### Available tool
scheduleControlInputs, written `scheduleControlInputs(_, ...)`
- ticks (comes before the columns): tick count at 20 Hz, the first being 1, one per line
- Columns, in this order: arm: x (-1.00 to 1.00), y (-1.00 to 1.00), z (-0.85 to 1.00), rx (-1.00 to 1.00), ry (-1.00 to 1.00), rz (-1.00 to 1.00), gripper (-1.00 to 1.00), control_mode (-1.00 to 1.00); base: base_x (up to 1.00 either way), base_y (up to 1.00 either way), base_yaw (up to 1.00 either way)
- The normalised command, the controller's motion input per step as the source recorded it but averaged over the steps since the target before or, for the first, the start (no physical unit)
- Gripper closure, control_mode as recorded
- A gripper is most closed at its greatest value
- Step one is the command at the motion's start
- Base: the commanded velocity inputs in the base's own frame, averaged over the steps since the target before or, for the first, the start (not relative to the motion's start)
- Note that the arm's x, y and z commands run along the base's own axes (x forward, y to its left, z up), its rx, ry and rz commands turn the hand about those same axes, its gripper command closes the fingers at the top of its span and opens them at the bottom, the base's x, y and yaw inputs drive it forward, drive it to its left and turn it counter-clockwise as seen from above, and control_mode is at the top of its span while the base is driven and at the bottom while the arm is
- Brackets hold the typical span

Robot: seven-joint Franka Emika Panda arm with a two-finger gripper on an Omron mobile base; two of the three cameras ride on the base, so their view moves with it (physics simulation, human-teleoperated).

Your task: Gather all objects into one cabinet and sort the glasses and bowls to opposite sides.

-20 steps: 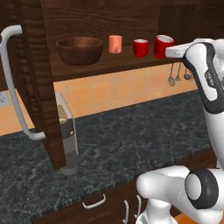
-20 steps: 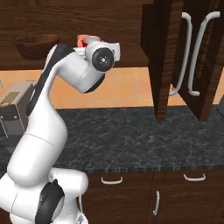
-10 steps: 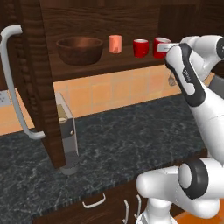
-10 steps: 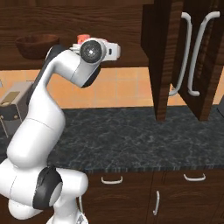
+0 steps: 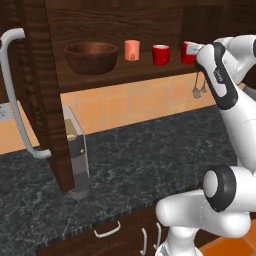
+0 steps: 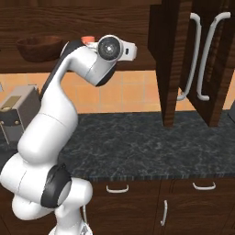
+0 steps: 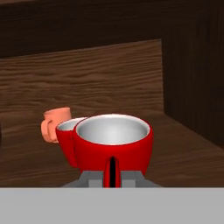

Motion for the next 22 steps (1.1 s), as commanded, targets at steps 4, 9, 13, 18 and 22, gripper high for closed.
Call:
scheduleControlInputs(4, 0.38, -0.02, -0.03, -0.06, -0.13, -0.02, 1.0, -1.0, 0.0, 0.0, 0.0)
scheduleControlInputs(9, 0.0, -0.1, -0.15, -0.22, 0.0, -0.02, 1.0, -1.0, 0.0, 0.0, 0.0)
scheduleControlInputs(13, 0.03, 0.0, 0.0, -0.02, 0.0, 0.0, 1.0, -1.0, 0.0, 0.0, 0.0)
scheduleControlInputs(18, 0.42, 0.0, 0.0, 0.0, 0.0, 0.0, 1.0, -1.0, 0.0, 0.0, 0.0)
scheduleControlInputs(22, 0.56, 0.0, 0.0, 0.0, 0.0, 0.0, 1.0, -1.0, 0.0, 0.0, 0.0)
